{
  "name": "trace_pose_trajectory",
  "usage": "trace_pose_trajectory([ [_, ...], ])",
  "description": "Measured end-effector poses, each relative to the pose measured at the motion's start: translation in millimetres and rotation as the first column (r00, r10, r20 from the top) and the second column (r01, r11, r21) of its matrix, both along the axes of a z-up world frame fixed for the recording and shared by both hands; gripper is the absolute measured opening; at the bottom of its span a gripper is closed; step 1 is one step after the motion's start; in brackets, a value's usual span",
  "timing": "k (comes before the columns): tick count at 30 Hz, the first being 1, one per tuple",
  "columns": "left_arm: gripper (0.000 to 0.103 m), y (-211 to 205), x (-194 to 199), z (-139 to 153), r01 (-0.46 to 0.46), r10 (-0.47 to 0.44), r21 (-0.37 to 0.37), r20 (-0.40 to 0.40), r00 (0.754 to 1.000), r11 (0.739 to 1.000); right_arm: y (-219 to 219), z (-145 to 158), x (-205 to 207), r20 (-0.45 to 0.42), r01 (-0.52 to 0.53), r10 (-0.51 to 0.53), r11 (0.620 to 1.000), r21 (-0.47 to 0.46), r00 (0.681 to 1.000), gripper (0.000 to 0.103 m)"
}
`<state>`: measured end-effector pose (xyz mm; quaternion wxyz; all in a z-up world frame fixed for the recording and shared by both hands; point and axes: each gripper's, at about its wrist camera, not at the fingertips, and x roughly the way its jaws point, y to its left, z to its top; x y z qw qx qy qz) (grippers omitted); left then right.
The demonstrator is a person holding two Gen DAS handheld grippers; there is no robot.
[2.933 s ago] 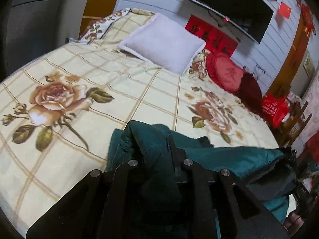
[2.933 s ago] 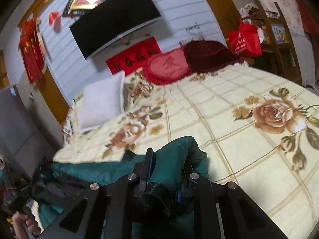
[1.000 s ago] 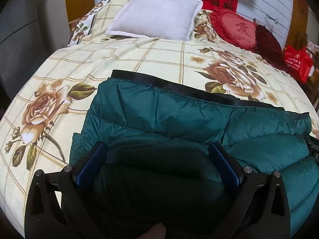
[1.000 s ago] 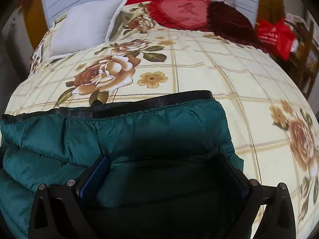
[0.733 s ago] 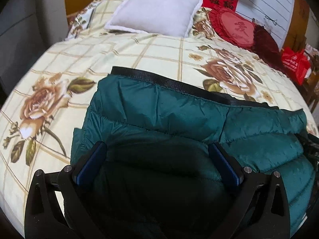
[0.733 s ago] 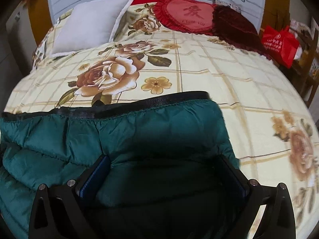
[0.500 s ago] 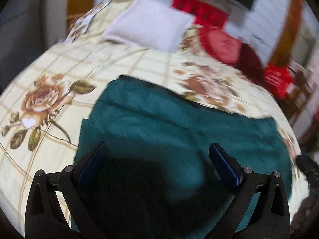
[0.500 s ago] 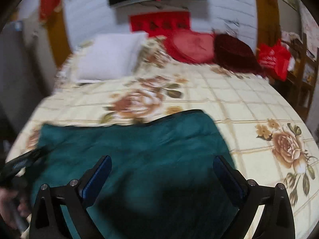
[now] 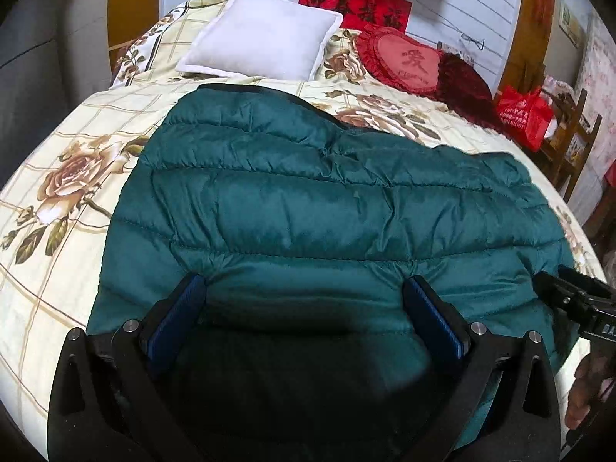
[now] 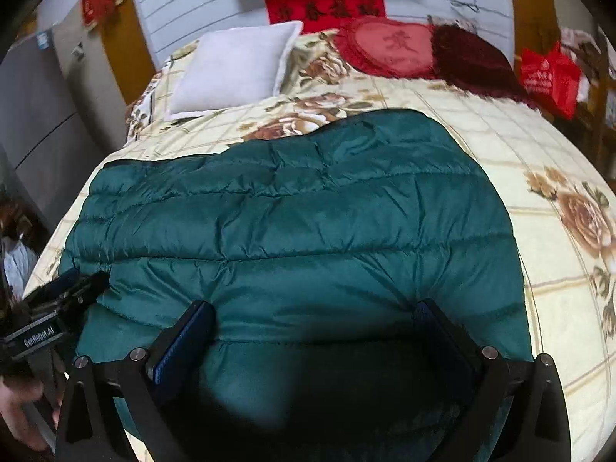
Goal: Fold large clothes
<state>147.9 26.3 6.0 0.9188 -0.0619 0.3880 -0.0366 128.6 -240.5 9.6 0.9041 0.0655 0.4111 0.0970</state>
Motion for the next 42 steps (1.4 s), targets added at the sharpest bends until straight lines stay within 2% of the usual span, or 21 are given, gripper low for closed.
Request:
trace_pose_trajectory([
  [2,0.103,2.5,-1.0,2.2,-0.009,0.009,-0.021,0.008,1.0,1.0,0.3,0.8,2.6,-0.011,-0.011,0.011,1.0,0.0,1.0,0.103],
  [5,0.103,-1.1,-0.8,1.4,-0.011,0.011,0.003,0.002,1.0,1.0,-0.8,0.5,-2.8,0.016,-0.022,0.022,1.0,-0.011,1.0,0.103],
  [7,0.103,-3.2,-3.8,1.8,-0.002,0.002,0.016,0.003,1.0,1.0,2.4,-2.5,-5.1,0.038,-0.024,0.026,0.999,-0.035,0.999,0.103],
  [10,0.103,8.5,-16.1,11.0,0.029,-0.029,-0.007,0.019,0.999,1.0,5.1,-5.8,-5.8,0.039,-0.027,0.029,0.997,-0.068,0.999,0.103],
  [12,0.103,25.5,-28.5,19.2,0.014,-0.013,-0.017,0.031,0.999,1.0,3.5,-4.6,-7.3,0.038,-0.025,0.028,0.998,-0.064,0.999,0.103],
  [15,0.103,70.3,-47.9,28.8,-0.078,0.08,-0.025,0.073,0.994,0.997,-4.2,6.2,-10.8,0.032,-0.018,0.019,0.999,-0.043,0.999,0.103],
  [17,0.103,98.1,-46.5,25.7,-0.134,0.137,-0.055,0.048,0.989,0.989,-15.7,19.0,-21.4,0.087,0.003,-0.002,1.0,-0.018,0.996,0.103],
  [20,0.102,129.9,-28.6,13.3,-0.17,0.17,-0.156,-0.018,0.985,0.973,-40.4,32.0,-31.6,0.157,0.032,-0.032,0.999,0.007,0.987,0.103],
  [23,0.102,137.2,-4.1,0.2,-0.155,0.14,-0.215,-0.084,0.987,0.964,-62.8,27.6,-25.0,0.139,0.063,-0.065,0.998,0.019,0.988,0.103],
  [25,0.103,132.7,10.4,-6.8,-0.132,0.107,-0.213,-0.122,0.987,0.968,-79.3,22.4,-14.9,0.117,0.072,-0.076,0.997,0.041,0.99,0.103],
  [28,0.103,132.7,22.5,-13.5,-0.109,0.081,-0.232,-0.126,0.989,0.967,-93.4,13.3,0.9,0.071,0.049,-0.053,0.997,0.065,0.996,0.103],
  [31,0.103,134.9,32.1,-20.0,-0.084,0.054,-0.229,-0.134,0.99,0.97,-99.1,-3.3,16.8,-0.003,0.045,-0.045,0.999,0.007,0.999,0.103],
  [35,0.103,140.7,47.9,-36.0,-0.052,-0.002,-0.291,-0.182,0.983,0.955,-115.9,-17.7,24.5,-0.038,-0.007,0.011,0.993,0.114,0.999,0.103],
  [38,0.103,136.7,56.0,-35.0,-0.006,-0.036,-0.261,-0.156,0.987,0.965,-124.1,-27.5,31.0,-0.049,-0.053,0.063,0.981,0.188,0.997,0.103],
  [40,0.103,135.8,59.8,-35.0,0.013,-0.052,-0.257,-0.145,0.988,0.966,-135.7,-37.8,36.1,-0.055,-0.076,0.097,0.949,0.305,0.994,0.103],
  [42,0.103,134.9,62.6,-35.6,0.033,-0.069,-0.255,-0.134,0.989,0.966,-139.5,-37.3,35.7,-0.028,-0.123,0.139,0.936,0.329,0.99,0.103],
])
